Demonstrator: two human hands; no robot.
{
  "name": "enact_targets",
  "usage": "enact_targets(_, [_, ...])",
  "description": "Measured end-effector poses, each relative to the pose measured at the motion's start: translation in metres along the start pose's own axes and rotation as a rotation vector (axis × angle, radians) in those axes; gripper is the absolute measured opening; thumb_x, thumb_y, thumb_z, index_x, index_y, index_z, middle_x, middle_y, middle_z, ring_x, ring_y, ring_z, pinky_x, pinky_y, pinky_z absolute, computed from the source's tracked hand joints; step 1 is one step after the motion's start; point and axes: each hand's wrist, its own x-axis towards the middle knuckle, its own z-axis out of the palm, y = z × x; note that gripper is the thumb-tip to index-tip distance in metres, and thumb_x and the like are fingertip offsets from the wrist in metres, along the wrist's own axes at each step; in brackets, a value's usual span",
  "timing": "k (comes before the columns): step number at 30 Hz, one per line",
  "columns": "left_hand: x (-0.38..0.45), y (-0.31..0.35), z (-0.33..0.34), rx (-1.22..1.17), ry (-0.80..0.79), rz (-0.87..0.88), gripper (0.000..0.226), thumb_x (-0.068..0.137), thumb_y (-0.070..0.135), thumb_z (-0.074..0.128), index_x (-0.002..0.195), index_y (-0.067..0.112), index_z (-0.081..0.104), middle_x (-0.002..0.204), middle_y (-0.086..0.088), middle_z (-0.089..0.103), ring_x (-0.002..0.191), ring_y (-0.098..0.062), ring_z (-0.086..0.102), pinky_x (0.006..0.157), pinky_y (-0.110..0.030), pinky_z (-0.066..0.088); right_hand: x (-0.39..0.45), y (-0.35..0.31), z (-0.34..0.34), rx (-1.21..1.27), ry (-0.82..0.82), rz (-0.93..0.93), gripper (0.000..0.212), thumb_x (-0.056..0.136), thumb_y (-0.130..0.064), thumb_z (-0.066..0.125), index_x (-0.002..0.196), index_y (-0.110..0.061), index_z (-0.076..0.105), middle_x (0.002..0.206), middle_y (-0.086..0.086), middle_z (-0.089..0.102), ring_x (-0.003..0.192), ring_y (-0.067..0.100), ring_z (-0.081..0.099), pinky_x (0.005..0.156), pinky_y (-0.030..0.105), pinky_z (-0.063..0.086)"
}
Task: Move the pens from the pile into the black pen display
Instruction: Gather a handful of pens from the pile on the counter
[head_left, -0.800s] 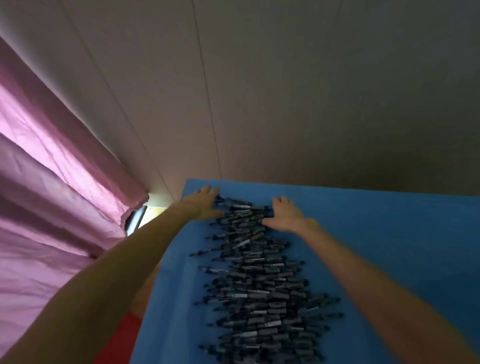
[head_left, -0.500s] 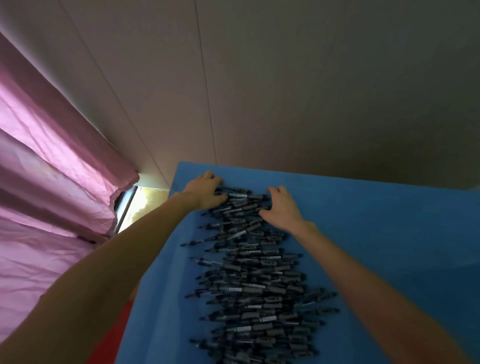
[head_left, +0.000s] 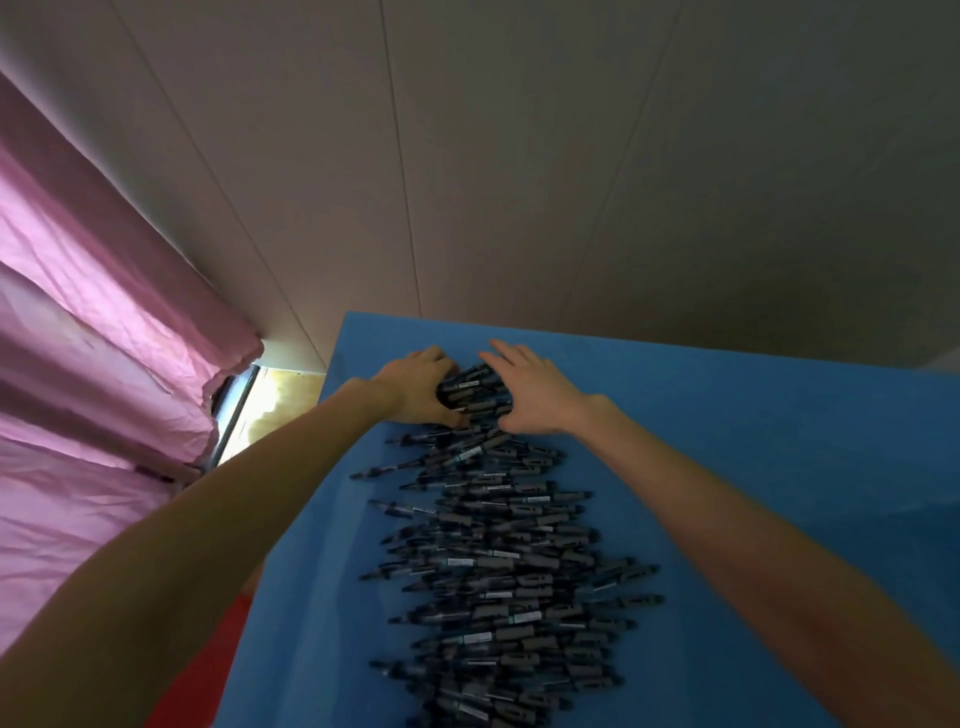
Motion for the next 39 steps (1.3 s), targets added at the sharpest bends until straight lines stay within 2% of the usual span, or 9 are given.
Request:
enact_targets(3, [0.001, 0.002, -0.003, 0.005, -0.013, 0.004, 0.085, 0.082, 0.059, 0.073, 0.149, 0.019, 0.039, 0.134, -0.005, 0.045, 0.122, -0.027, 0.048, 0.097, -0.039, 0.045, 0.017, -0.008, -0.008, -0.076, -0.094, -0.007, 0.103, 0.081, -0.033, 0.073, 0.162, -0.017, 0.012, 0.168, 0.006, 0.015, 0.152, 0.029, 0.018, 0.120, 0.049, 0.030])
enact_targets(5, [0.002, 0.002, -0.001, 0.043, 0.000, 0.015, 0.078, 0.083, 0.057, 0.072, 0.145, 0.020, 0.043, 0.129, -0.004, 0.045, 0.118, -0.026, 0.048, 0.090, -0.037, 0.045, 0.025, -0.011, -0.012, -0.185, -0.103, -0.034, 0.092, 0.081, -0.040, 0.073, 0.157, -0.016, 0.027, 0.155, 0.008, 0.034, 0.141, 0.030, 0.033, 0.111, 0.047, 0.041])
enact_targets(7, [0.002, 0.003, 0.003, 0.110, 0.008, 0.014, 0.077, 0.084, 0.055, 0.070, 0.145, 0.018, 0.040, 0.130, -0.005, 0.043, 0.120, -0.026, 0.045, 0.088, -0.038, 0.047, 0.031, -0.015, -0.013, -0.289, -0.089, -0.049, 0.083, 0.082, -0.045, 0.073, 0.150, -0.016, 0.037, 0.142, 0.009, 0.042, 0.129, 0.030, 0.041, 0.103, 0.045, 0.045])
enact_targets(12, [0.000, 0.006, 0.015, 0.255, 0.078, -0.010, 0.058, 0.096, 0.051, 0.054, 0.135, 0.010, 0.039, 0.129, -0.010, 0.039, 0.117, -0.029, 0.041, 0.088, -0.043, 0.049, 0.032, -0.018, -0.004, -0.427, -0.005, -0.084, 0.057, 0.096, -0.039, 0.059, 0.142, -0.011, 0.041, 0.134, 0.013, 0.044, 0.118, 0.031, 0.046, 0.091, 0.042, 0.046])
enact_targets(16, [-0.003, -0.001, 0.022, 0.261, 0.165, 0.039, 0.049, 0.100, 0.046, 0.050, 0.129, 0.008, 0.044, 0.126, -0.013, 0.043, 0.113, -0.030, 0.043, 0.089, -0.043, 0.049, 0.031, -0.016, 0.005, -0.467, 0.037, -0.083, 0.046, 0.100, -0.037, 0.050, 0.137, -0.010, 0.043, 0.131, 0.013, 0.045, 0.116, 0.031, 0.046, 0.092, 0.042, 0.044])
enact_targets(22, [-0.004, 0.004, 0.021, 0.307, 0.154, 0.100, 0.048, 0.100, 0.049, 0.050, 0.122, 0.007, 0.045, 0.119, -0.012, 0.047, 0.106, -0.029, 0.048, 0.078, -0.038, 0.049, 0.030, -0.014, 0.008, -0.494, 0.097, -0.111, 0.041, 0.099, -0.039, 0.050, 0.126, -0.009, 0.048, 0.124, 0.011, 0.049, 0.111, 0.028, 0.048, 0.091, 0.040, 0.041])
enact_targets(29, [-0.001, 0.015, 0.016, 0.379, 0.095, 0.104, 0.045, 0.100, 0.048, 0.052, 0.119, 0.007, 0.044, 0.114, -0.013, 0.055, 0.093, -0.032, 0.062, 0.067, -0.037, 0.042, 0.025, -0.009, 0.010, -0.476, 0.090, -0.155, 0.042, 0.100, -0.040, 0.051, 0.126, -0.007, 0.048, 0.123, 0.011, 0.050, 0.109, 0.027, 0.050, 0.087, 0.039, 0.046])
enact_targets(36, [-0.002, 0.017, 0.009, 0.322, 0.027, 0.109, 0.041, 0.100, 0.039, 0.057, 0.120, 0.006, 0.043, 0.119, -0.015, 0.053, 0.102, -0.032, 0.058, 0.072, -0.036, 0.040, 0.016, -0.012, 0.007, -0.454, 0.057, -0.159, 0.039, 0.103, -0.036, 0.047, 0.127, -0.005, 0.046, 0.124, 0.014, 0.049, 0.111, 0.027, 0.050, 0.084, 0.038, 0.047])
enact_targets(39, [-0.002, 0.018, 0.005, 0.302, -0.010, 0.096, 0.036, 0.100, 0.032, 0.059, 0.119, 0.006, 0.042, 0.119, -0.015, 0.052, 0.097, -0.031, 0.055, 0.073, -0.037, 0.039, 0.011, -0.013, 0.006, -0.445, 0.045, -0.147, 0.041, 0.104, -0.037, 0.047, 0.129, -0.004, 0.045, 0.125, 0.015, 0.051, 0.113, 0.028, 0.050, 0.085, 0.039, 0.052])
